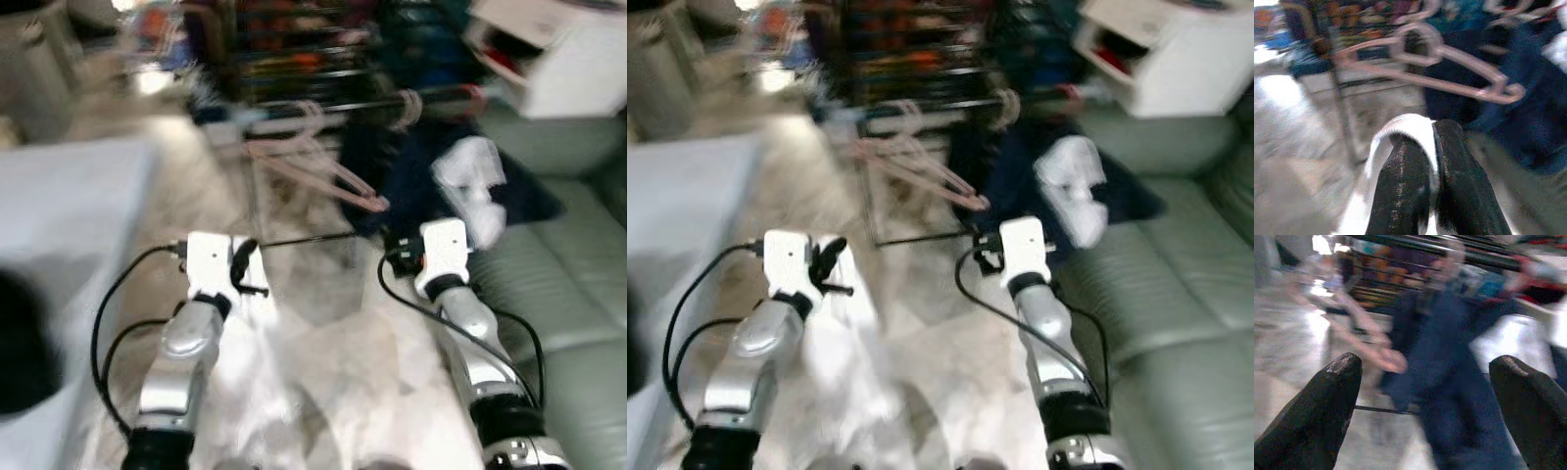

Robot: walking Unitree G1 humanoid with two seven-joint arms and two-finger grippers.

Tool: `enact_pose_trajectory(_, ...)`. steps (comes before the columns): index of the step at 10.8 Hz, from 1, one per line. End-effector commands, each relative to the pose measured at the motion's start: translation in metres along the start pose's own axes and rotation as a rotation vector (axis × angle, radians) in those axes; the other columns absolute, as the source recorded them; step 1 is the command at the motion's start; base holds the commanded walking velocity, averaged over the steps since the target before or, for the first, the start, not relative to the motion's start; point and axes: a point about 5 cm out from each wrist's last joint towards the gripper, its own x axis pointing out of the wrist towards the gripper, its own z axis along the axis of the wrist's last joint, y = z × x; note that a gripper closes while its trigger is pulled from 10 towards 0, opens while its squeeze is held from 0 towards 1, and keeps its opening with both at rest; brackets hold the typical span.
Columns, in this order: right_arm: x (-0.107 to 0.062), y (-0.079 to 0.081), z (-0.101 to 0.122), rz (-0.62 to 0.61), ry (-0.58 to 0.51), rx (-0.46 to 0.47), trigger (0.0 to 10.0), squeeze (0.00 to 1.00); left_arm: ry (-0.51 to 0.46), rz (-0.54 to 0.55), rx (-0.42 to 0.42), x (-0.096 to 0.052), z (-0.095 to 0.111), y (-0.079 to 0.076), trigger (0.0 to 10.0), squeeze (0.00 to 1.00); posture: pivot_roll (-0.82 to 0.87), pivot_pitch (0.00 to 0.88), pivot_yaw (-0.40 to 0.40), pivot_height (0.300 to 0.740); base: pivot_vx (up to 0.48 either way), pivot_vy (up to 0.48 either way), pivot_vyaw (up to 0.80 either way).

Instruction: Hang hanger

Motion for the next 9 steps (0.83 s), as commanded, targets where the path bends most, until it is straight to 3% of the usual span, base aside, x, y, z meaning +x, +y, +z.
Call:
enact_pose_trajectory(1,-0.0002,-0.0088,-0.0009,-0.014,-0.001,-0.011,10.0,0.00,-0.052,-0.041,0.004,0.0043,0.0120,-0.0105,10.0,0.00,-0.02,0.000,-0.013,0.740,0.405,0.255,0.00)
enact_pose_trajectory(4,0.0047,-0.0170,0.0044,-0.086,-0.023,-0.049,10.0,0.00,-0.043,-0.042,-0.004,0.0049,0.0113,-0.0103,10.0,0.00,-0.02,0.000,-0.013,0.740,0.388,0.280,0.00)
enact_pose_trajectory(6,0.0048,-0.0145,0.0052,0.000,-0.013,-0.039,10.0,0.00,-0.039,-0.037,-0.007,0.0052,0.0107,-0.0108,10.0,0.00,-0.02,0.000,-0.014,0.740,0.326,0.352,0.00)
enact_pose_trajectory(9,0.0028,-0.0128,0.0061,-0.005,-0.032,-0.030,10.0,0.00,-0.038,-0.035,-0.005,0.0051,0.0110,-0.0103,10.0,0.00,-0.02,0.004,-0.013,0.740,0.316,0.361,0.77)
